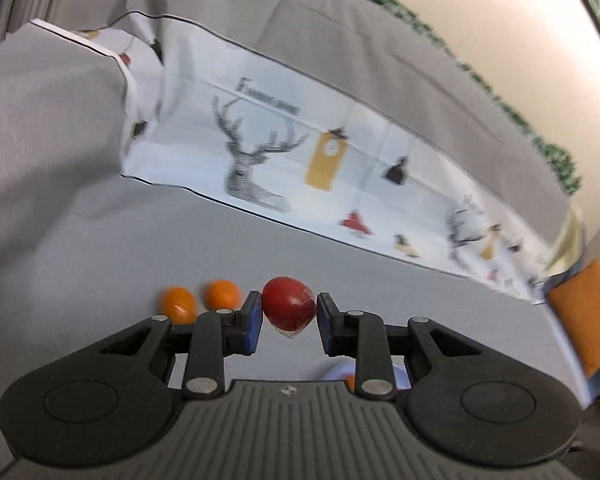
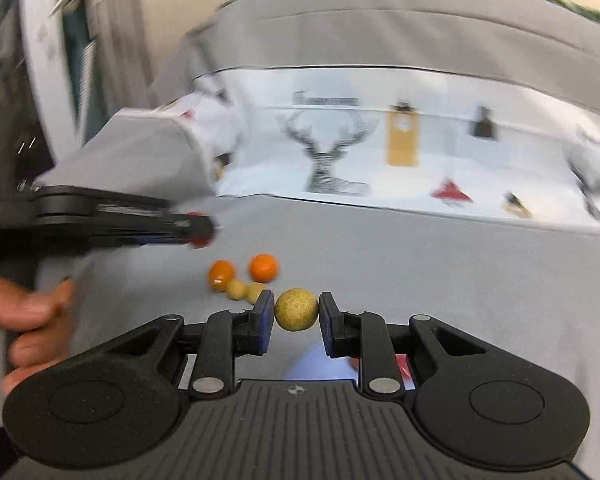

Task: Organize fruits
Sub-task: 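Carry a red apple in the left tool while the right tool carries a yellow fruit to the plate, then open both tools over the blue plate to drop the apple and yellow fruit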

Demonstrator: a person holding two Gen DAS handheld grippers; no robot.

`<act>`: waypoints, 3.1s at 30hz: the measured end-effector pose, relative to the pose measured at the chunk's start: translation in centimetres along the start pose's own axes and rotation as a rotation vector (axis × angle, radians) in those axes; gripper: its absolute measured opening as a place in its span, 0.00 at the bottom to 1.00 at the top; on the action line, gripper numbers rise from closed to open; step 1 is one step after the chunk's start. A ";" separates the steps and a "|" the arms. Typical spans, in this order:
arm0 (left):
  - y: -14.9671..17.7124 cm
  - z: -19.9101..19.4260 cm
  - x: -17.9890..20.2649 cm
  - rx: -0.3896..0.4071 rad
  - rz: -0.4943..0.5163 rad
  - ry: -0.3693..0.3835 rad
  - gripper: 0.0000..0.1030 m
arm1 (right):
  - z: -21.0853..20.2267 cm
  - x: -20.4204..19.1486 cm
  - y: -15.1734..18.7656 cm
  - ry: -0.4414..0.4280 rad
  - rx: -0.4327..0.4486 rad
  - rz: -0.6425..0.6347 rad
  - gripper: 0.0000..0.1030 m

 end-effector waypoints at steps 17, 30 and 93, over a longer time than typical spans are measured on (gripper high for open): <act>4.3 2.3 3.0 -0.076 0.188 0.017 0.31 | 1.9 3.4 2.4 0.080 -0.053 0.050 0.25; 5.0 3.1 3.6 -0.086 0.240 0.008 0.32 | 1.3 5.1 2.3 0.158 -0.045 0.099 0.25; 9.8 5.3 6.0 -0.194 0.437 0.076 0.40 | 2.3 6.3 4.2 0.201 -0.149 0.122 0.32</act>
Point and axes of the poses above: each gripper's, at about its wrist camera, not at the fingertips, and z roughly the way its jaws point, x to its right, y to its underside, the point moved 5 cm from there along z, roughly the way its jaws point, and after that the axes turned 12 degrees about -z, right-handed, at the moved point
